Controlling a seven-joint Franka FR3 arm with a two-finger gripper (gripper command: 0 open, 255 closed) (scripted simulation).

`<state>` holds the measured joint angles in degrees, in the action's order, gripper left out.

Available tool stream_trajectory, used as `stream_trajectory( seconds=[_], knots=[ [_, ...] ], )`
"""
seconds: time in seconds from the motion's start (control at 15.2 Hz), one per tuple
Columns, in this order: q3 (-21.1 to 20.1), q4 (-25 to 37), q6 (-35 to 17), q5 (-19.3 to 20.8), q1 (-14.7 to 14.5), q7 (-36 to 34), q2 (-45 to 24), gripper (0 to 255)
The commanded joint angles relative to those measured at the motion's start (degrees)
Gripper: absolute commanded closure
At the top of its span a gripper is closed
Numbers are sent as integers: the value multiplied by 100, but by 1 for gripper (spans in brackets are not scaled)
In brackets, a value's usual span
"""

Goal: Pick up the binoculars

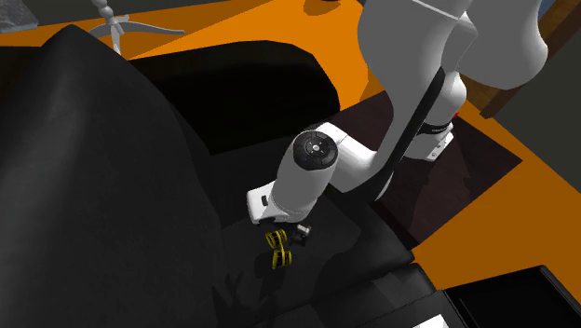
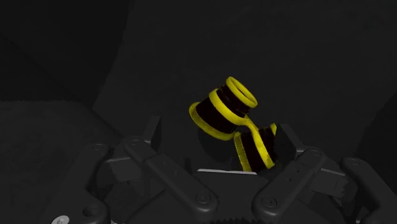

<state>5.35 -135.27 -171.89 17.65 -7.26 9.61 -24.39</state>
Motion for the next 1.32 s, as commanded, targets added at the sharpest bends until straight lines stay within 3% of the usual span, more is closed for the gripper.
stream_trajectory(
  seconds=[0.0, 0.4, 0.46, 1.25],
  knots=[
    [66, 66, -142, 46, -60, -47, -191, 0],
    [174, 186, -420, 84, -157, -133, -583, 0],
    [170, 192, -409, 81, -156, -133, -580, 255],
    [104, 105, -239, 65, -92, -80, -325, 255]
  ],
)
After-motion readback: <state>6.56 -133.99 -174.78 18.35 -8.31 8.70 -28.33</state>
